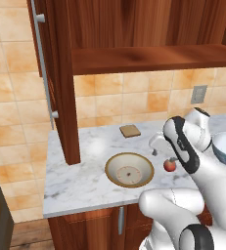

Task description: Pick both bowls and place them on the counter. Then place the chicken drumstick in one bowl and place the peach in the other bowl.

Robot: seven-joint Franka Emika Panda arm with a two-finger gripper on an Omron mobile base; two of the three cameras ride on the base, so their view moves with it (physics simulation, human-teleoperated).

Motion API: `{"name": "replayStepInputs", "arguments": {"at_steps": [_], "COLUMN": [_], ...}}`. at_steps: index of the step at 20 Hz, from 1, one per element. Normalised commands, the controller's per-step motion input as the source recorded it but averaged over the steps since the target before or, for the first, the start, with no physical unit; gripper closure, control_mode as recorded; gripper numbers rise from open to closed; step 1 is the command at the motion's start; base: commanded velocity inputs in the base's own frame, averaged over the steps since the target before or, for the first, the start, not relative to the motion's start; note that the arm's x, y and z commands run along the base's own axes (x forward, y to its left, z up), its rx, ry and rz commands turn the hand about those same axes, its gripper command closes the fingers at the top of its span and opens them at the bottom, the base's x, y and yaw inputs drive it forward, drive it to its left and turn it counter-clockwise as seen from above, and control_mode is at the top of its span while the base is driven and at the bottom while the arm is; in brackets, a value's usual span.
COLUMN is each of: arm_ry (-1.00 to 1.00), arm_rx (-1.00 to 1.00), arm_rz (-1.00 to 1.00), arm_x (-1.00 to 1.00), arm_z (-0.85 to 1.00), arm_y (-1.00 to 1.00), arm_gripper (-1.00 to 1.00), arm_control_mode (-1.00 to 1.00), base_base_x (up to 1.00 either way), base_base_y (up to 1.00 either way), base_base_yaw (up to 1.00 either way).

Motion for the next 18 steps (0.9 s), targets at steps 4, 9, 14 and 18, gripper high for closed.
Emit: {"name": "replayStepInputs", "arguments": {"at_steps": [4,9,14,18], "arm_ry": [0.00,0.08,0.05,0.10], "arm_rx": [-0.15,-0.02,0.00,0.00], "arm_rz": [-0.12,-0.22,-0.20,-0.17], "arm_x": [-0.20,-0.07,0.01,0.10], "arm_z": [0.13,0.03,-0.19,-0.16], "arm_y": [-0.45,-0.46,-0.20,-0.04], "arm_gripper": [-1.00,-1.00,-1.00,-1.00], "arm_control_mode": [-1.00,-1.00,-1.00,-1.00], "base_base_x": [0.00,0.00,0.00,0.00], "base_base_y": [0.00,0.00,0.00,0.00], "base_base_yaw": [0.00,0.00,0.00,0.00]}}
